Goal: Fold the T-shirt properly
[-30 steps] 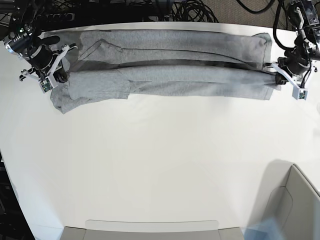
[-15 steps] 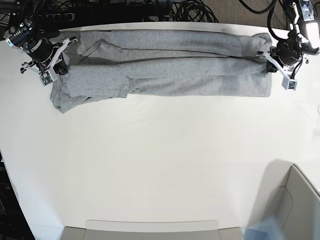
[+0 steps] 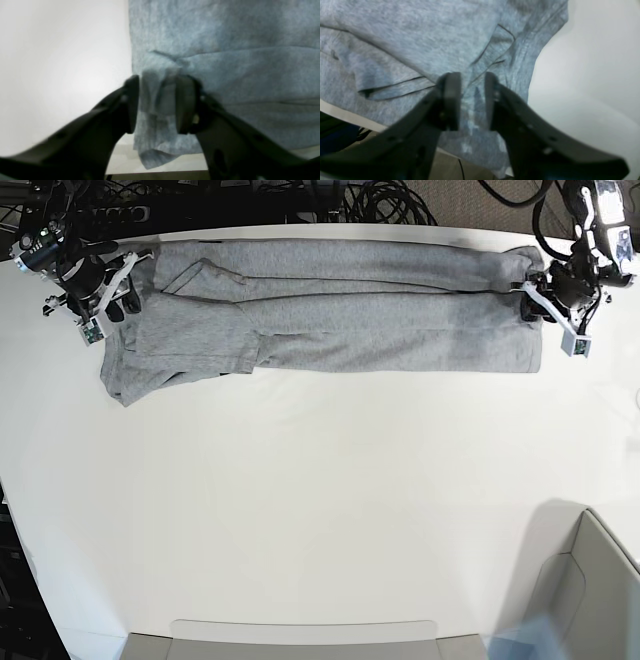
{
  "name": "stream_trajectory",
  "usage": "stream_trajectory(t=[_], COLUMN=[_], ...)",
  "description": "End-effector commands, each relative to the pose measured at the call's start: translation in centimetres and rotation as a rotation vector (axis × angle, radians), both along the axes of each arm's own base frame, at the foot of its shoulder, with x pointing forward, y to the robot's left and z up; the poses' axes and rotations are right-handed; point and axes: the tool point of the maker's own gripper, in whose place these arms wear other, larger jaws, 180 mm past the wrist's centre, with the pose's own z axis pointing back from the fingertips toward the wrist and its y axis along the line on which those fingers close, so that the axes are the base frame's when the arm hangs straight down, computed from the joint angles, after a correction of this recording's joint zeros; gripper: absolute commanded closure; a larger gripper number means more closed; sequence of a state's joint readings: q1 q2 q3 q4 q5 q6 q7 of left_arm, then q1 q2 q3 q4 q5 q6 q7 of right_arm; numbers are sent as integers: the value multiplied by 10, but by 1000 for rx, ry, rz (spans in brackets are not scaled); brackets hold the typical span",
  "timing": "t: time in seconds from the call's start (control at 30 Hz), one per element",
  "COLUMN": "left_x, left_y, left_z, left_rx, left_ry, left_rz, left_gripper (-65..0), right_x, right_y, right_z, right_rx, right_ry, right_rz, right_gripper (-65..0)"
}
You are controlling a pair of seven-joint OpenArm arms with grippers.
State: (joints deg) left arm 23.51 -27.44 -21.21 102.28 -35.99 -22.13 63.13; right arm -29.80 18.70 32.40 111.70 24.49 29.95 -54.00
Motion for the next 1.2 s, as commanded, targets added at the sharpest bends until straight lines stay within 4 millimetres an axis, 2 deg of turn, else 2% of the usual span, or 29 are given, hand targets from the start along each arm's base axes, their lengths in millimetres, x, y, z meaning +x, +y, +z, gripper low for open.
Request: stream_trajectory(t=[0.0,0.17,0.33,0.43,0.6,0.77,0.83,0.9,0.93,1.0,1.1,1.17], left_x=[9,6,-10,0,-4,-6,-12,-16,-19,-30,-46,-37], left_y=[-1,4,16,19,23,0,-14,-29,-33,-32,-20,-15], left_z=[12,9,-21,-24,-39,-57,-66,-72,-75,-88,-105,-99], left_rx=[3,-101,-220,-236,-260,-273,-274,-276,-280,-288,-287,-279], left_ry=[-51,-69,-1,-12,23,61,87,108,120,168,221,188], left_rz=[-8,91,212,229,267,201,148,85,65,81,130,98], left_gripper=[-262,-258,-257,-256,-256,-256,-254,-211,-163,-12,0,0], right_x=[7,8,8,8,12,12,12,12,12,13,13,13], right_y=[-1,-1,-1,-1,-1,-1,-1,-1,-1,-1,-2,-2], right_z=[10,11,11,11,13,13,13,13,13,13,13,13], right_rx=[-3,-4,-4,-5,-5,-5,-5,-5,-5,-5,-6,-7], right_ry=[-39,-42,-42,-43,-54,-54,-54,-54,-54,-56,-56,-56], right_rz=[7,8,8,10,9,9,9,9,9,9,10,9], right_gripper=[-183,-183,-183,-183,-183,-183,-183,-183,-183,-183,-183,-183])
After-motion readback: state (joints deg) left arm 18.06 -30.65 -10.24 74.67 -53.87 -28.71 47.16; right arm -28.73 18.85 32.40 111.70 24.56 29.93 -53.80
